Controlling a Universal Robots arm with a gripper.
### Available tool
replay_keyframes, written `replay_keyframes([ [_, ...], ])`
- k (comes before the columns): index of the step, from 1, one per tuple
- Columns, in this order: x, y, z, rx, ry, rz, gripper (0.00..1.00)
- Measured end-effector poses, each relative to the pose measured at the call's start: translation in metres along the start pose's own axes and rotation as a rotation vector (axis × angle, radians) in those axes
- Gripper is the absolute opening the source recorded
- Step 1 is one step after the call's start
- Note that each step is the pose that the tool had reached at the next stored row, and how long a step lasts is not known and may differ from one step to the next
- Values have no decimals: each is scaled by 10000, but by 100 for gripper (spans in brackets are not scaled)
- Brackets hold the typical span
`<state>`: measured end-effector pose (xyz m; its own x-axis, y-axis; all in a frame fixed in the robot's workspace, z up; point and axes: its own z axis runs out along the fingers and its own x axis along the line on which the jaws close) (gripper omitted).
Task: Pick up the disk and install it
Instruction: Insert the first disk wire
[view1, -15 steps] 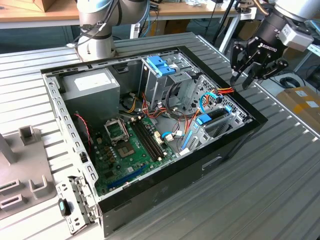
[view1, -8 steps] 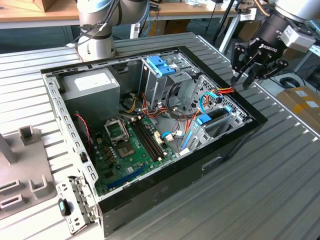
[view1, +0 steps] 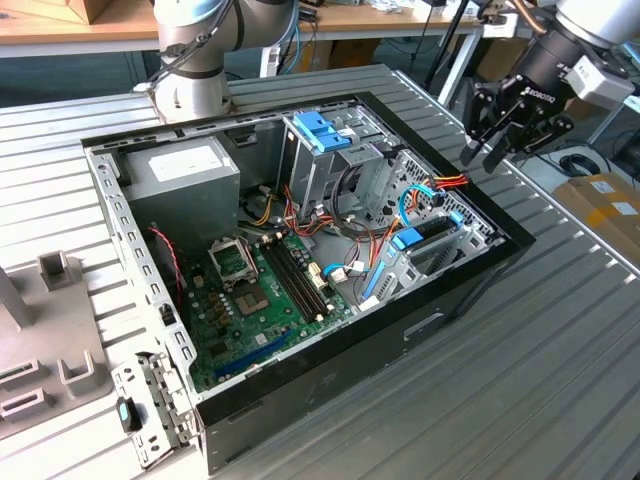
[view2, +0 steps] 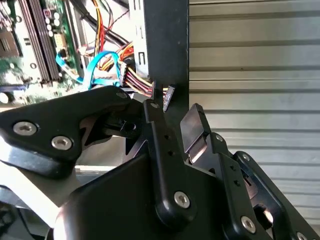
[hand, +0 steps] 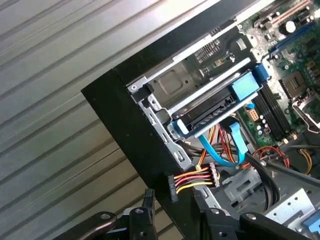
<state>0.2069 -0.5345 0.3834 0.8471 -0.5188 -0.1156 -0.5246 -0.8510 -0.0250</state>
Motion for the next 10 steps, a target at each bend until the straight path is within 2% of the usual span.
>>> replay_keyframes([
  [10,19,13,69,-37,-8,-316,42],
])
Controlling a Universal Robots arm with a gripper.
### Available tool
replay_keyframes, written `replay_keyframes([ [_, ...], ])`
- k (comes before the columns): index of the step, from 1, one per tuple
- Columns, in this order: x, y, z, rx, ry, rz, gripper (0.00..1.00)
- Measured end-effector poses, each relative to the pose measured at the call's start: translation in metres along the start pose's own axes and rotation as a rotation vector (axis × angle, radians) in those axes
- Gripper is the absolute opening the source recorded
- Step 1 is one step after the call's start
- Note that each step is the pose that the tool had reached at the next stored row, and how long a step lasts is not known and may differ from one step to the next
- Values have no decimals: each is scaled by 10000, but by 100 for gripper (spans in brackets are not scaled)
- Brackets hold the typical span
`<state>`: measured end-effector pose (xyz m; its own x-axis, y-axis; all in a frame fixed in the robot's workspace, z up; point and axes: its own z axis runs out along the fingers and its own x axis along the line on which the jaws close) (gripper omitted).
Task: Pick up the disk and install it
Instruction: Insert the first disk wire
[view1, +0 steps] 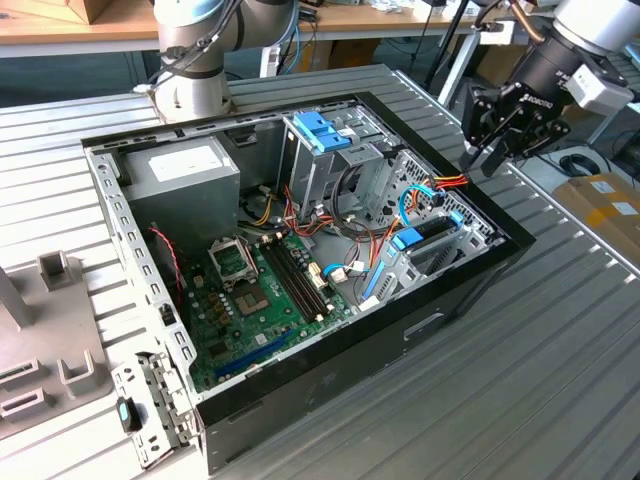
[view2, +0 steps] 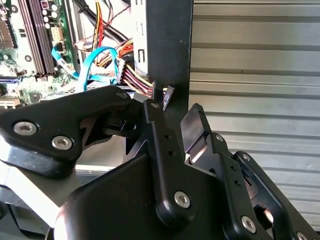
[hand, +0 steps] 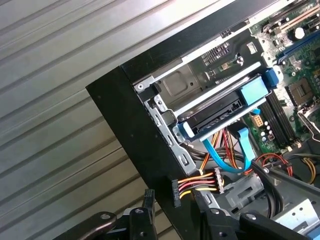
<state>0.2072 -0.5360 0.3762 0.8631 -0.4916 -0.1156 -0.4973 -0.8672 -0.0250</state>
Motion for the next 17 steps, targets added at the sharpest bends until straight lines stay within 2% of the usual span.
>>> replay_keyframes([
  [8,3,13,80,-21,-3,-167,42],
  [17,-6,23,133,-30,-5,-245,42],
])
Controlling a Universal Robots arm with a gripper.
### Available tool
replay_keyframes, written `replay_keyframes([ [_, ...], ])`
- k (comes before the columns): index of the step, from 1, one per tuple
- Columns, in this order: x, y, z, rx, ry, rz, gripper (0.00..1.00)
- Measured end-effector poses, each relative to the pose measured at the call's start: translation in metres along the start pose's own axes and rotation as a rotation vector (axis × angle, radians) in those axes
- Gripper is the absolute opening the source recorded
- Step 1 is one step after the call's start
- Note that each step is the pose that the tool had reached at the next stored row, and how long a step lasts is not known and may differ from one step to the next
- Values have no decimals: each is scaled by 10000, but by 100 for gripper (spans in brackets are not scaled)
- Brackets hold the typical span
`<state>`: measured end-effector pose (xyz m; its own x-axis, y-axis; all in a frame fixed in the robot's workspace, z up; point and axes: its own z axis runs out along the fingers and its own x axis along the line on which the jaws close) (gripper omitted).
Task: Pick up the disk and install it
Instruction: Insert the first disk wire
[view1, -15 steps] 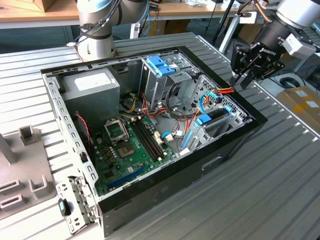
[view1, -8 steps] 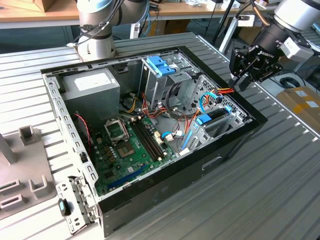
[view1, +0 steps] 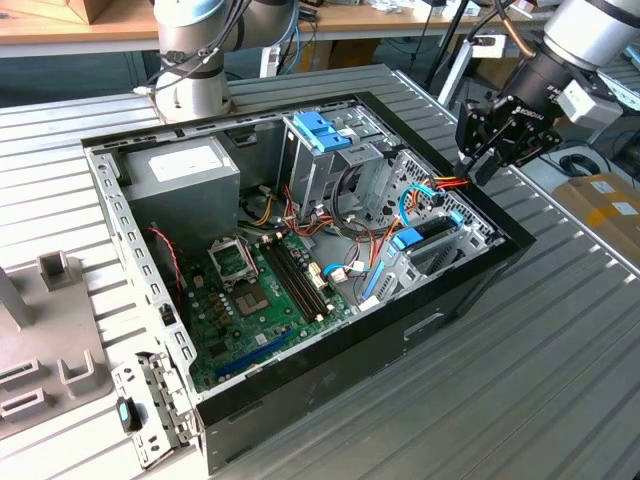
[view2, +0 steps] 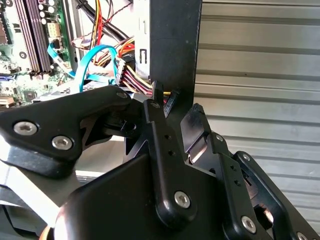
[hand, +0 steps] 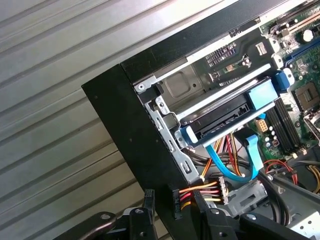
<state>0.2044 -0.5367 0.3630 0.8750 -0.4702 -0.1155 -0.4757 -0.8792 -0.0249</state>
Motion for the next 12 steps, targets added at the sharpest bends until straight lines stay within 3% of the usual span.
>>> replay_keyframes([
  [9,1,1,17,-3,-1,-27,42],
  [12,2,1,17,-7,2,-27,22],
])
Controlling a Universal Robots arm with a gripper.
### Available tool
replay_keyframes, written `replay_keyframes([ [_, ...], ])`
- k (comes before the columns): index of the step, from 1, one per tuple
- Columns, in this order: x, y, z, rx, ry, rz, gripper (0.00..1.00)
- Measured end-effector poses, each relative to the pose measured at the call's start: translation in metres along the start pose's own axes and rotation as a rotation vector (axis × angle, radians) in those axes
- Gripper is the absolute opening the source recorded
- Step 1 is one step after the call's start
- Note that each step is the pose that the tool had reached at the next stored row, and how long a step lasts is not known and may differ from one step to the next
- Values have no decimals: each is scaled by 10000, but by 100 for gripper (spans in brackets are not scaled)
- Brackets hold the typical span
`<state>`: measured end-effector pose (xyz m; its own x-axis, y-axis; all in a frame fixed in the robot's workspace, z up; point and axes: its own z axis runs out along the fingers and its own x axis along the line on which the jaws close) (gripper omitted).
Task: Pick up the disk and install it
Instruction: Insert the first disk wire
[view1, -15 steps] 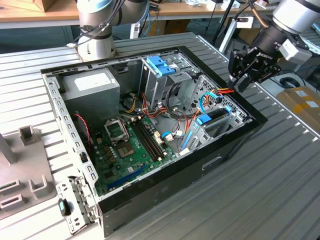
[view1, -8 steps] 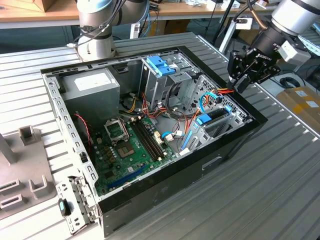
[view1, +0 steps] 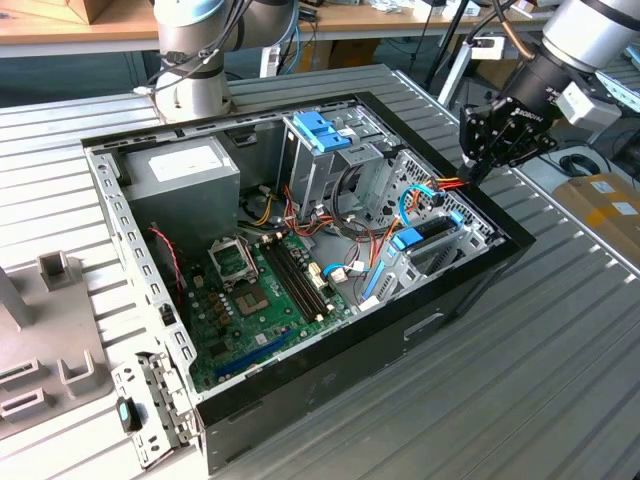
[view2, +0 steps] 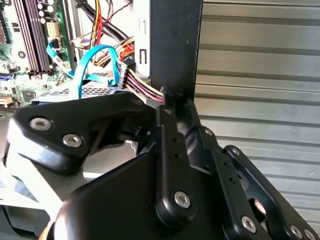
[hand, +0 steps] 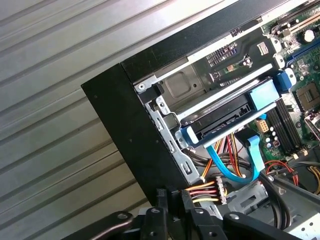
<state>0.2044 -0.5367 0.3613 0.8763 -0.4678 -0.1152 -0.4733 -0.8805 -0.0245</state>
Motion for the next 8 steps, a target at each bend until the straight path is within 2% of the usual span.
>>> replay_keyframes([
  [1,0,0,0,0,0,0,19],
  [8,0,0,4,3,-3,-1,19],
])
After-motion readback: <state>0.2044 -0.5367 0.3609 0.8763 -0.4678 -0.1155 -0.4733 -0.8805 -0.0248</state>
